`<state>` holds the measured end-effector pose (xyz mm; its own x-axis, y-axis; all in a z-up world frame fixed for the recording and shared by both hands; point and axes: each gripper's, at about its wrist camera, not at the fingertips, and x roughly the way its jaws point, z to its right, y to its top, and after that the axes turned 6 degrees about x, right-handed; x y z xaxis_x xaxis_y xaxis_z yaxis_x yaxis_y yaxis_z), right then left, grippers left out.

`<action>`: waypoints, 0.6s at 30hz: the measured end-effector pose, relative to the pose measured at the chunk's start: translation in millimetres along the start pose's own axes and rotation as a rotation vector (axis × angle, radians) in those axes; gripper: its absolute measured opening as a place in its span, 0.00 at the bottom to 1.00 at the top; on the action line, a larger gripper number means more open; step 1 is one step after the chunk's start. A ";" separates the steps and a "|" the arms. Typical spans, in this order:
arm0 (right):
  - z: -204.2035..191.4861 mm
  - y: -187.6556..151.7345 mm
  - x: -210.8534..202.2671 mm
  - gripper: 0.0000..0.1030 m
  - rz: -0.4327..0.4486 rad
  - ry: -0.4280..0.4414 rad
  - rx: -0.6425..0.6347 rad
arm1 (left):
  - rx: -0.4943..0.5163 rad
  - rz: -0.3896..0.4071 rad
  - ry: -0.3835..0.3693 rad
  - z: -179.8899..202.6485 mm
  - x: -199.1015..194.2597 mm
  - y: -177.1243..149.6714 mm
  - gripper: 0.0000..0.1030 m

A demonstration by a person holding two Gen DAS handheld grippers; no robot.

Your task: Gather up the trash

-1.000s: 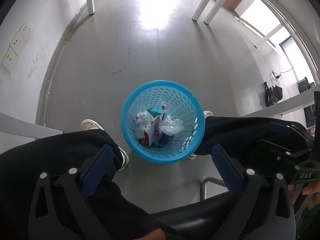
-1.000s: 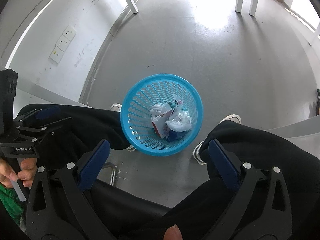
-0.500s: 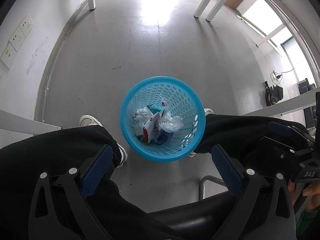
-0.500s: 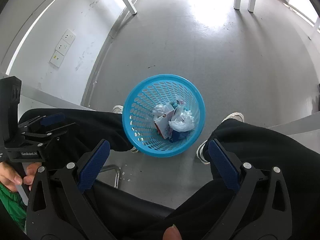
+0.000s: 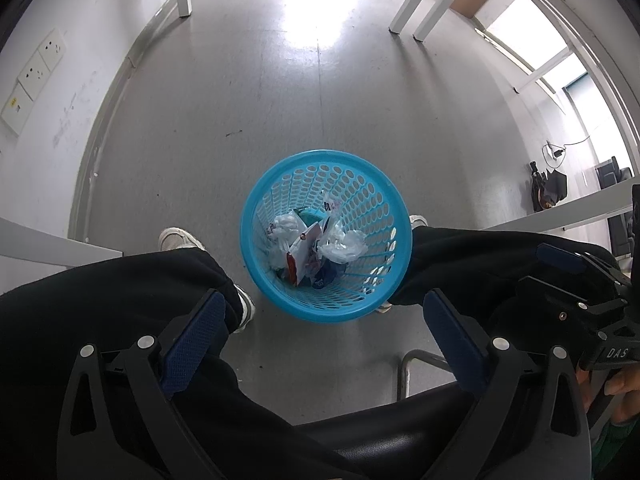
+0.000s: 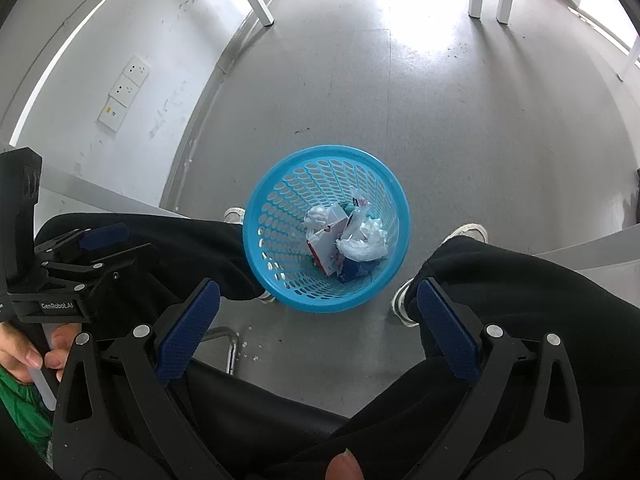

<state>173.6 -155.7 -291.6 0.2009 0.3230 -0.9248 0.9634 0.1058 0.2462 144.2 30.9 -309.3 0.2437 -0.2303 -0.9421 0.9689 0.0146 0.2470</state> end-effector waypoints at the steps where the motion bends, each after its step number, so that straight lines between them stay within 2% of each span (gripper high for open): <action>1: 0.0 -0.4 0.4 0.92 0.000 0.000 0.000 | -0.001 -0.001 0.000 0.0 0.5 -0.4 0.94; 18: 0.5 -1.3 2.0 0.92 0.000 0.003 0.006 | -0.006 -0.006 0.001 1.0 1.8 -2.4 0.94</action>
<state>172.8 -155.6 -293.8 0.2002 0.3254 -0.9241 0.9646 0.0998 0.2441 142.2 29.4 -311.3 0.2381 -0.2296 -0.9437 0.9705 0.0189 0.2403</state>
